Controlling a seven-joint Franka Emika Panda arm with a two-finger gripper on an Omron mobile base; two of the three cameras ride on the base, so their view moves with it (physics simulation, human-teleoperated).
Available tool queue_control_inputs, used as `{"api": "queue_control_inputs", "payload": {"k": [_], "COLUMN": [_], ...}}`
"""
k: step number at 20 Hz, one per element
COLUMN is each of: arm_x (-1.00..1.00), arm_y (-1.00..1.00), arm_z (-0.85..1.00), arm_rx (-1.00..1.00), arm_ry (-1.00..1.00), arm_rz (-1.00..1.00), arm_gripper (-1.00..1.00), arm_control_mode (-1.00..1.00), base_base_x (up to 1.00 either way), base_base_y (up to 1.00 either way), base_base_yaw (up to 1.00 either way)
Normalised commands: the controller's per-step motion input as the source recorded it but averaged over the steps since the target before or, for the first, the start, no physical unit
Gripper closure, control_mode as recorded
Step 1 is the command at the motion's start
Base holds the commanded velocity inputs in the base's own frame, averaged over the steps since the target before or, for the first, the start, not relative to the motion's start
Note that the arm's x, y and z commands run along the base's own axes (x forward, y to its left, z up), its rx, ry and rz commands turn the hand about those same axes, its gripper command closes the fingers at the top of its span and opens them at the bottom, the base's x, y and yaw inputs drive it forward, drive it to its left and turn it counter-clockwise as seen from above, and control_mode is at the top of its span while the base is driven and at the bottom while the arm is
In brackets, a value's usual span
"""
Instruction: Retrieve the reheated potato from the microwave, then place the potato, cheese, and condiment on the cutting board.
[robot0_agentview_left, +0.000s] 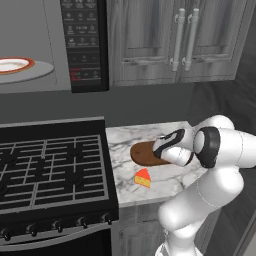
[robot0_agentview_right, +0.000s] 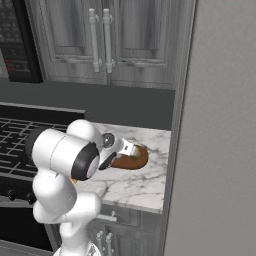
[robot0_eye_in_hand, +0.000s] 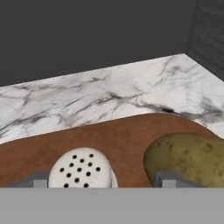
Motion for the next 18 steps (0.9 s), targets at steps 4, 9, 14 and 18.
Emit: {"api": "queue_control_inputs", "payload": {"k": [4, 9, 14, 18], "arm_x": [-0.13, -0.14, -0.12, -0.13], "arm_y": [0.0, 0.01, 0.06, 0.09], "arm_z": [0.18, 0.26, 0.38, 0.4], "arm_rx": [0.0, 0.0, 0.0, 0.01], "arm_ry": [0.03, 0.0, 0.0, 0.0], "arm_rz": [-0.11, -0.07, -0.01, 0.0], "arm_gripper": [-1.0, -1.0, -1.0, -1.0], "arm_control_mode": [-1.0, -1.0, -1.0, -1.0], "base_base_x": [0.0, 0.0, 0.0, 0.0], "base_base_y": [0.0, 0.0, 0.0, 0.0], "base_base_yaw": [0.0, 0.0, 0.0, 0.0]}}
